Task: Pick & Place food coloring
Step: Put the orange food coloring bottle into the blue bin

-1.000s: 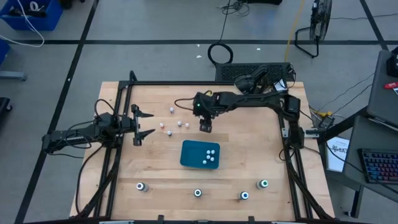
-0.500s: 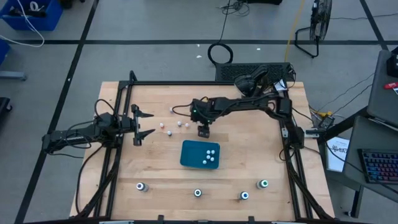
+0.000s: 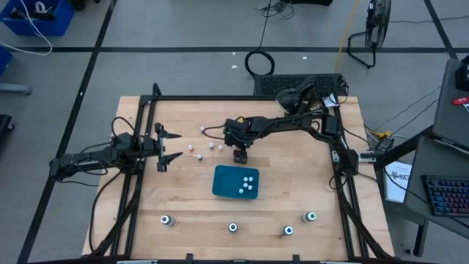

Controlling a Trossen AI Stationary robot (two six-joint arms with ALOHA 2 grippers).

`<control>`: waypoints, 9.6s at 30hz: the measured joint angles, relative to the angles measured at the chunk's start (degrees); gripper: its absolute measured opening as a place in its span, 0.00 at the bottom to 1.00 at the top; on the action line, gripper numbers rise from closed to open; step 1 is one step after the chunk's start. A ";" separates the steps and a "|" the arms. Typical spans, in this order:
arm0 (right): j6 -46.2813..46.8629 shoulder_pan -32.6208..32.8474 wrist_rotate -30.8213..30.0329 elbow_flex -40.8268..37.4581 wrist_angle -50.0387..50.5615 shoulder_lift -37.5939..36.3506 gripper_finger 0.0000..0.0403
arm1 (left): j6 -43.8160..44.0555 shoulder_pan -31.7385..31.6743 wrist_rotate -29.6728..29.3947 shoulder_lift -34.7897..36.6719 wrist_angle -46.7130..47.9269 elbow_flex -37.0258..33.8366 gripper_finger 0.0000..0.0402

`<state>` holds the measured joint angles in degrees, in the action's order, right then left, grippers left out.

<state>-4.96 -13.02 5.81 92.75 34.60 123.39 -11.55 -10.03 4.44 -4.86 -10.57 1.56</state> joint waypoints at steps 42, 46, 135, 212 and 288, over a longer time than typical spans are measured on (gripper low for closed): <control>0.30 16.51 -8.71 2.23 8.01 -15.91 0.12 | 0.00 -0.01 0.01 -0.02 -0.02 0.02 0.76; 1.34 18.68 -8.62 5.02 9.50 -13.51 0.12 | 0.00 -0.01 0.00 -0.02 -0.02 0.00 0.76; 8.93 19.76 -7.47 0.27 17.83 -41.20 0.24 | 0.00 -0.01 0.01 -0.02 -0.03 0.02 0.76; 10.27 -9.78 -5.76 -91.89 -57.91 -105.18 0.25 | 17.55 0.03 0.07 0.00 0.84 0.02 0.76; 10.28 -9.76 -5.75 -91.91 -57.93 -105.15 0.25 | 33.98 -4.21 -16.95 -81.13 41.96 38.42 0.76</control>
<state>5.32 -22.79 0.06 0.84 -23.33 18.24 22.42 -14.24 -12.51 -86.00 31.39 39.99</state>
